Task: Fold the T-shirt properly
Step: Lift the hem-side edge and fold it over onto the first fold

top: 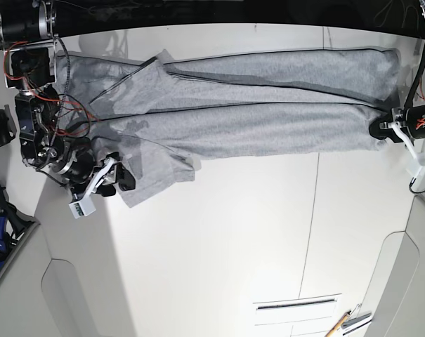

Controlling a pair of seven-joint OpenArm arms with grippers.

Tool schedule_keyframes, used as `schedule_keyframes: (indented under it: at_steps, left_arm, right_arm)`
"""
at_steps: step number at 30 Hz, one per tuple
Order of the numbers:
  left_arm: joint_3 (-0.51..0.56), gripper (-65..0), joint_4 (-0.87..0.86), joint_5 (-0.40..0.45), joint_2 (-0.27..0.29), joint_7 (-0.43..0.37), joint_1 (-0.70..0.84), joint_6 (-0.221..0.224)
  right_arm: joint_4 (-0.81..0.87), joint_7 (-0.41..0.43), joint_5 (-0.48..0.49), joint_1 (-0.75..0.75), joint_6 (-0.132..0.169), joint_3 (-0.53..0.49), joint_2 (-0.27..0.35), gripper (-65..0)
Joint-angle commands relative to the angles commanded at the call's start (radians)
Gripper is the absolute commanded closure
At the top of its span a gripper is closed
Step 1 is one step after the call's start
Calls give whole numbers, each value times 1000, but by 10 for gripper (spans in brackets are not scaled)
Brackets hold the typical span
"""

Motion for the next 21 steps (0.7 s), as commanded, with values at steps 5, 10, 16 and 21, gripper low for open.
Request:
schedule_keyframes:
  at_steps: [5,10,16,21]
  left_arm:
    - [0,0,0,0,0,0,0,0]
    - [0,0,0,-1,0,6,0,0]
    - [0,0,6,-35,-2,20,-3,0]
    - [0,0,45,-83,-18,77,-2,0]
  right_arm:
    - [2,-13,11,0,7,-31,-21,-342]
    - [21,-15,11,0,12,-31,-31,-76]
    - [144,-83,28,-8,11,1,-30,0]
    - [413,-215,111,-87,11,131,-30,0]
